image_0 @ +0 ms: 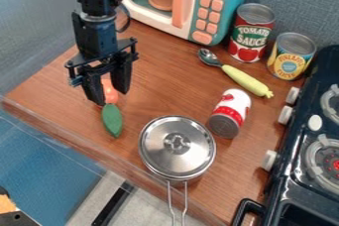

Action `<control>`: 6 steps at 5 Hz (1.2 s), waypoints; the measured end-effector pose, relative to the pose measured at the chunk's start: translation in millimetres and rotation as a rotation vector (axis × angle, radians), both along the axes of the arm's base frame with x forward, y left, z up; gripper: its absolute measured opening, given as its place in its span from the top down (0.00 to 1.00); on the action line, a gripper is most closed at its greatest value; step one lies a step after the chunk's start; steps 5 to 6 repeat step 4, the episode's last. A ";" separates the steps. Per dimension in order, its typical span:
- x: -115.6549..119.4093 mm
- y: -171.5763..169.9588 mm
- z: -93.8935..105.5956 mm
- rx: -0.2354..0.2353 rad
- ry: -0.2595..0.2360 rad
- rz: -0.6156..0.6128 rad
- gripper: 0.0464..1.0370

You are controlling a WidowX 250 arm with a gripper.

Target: Moved the orange thing beside the silver pot

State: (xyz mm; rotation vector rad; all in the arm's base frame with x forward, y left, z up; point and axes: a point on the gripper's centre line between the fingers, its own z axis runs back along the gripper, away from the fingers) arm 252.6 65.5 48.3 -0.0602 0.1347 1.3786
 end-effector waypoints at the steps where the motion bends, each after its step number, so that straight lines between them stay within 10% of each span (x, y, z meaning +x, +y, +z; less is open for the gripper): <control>1: 0.1 1.4 -0.4 0.004 -0.003 0.003 0.02; 4: 29.3 9.0 71.9 0.003 -0.186 -0.030 0.04; 6: 29.3 9.0 71.9 0.003 -0.186 -0.030 0.04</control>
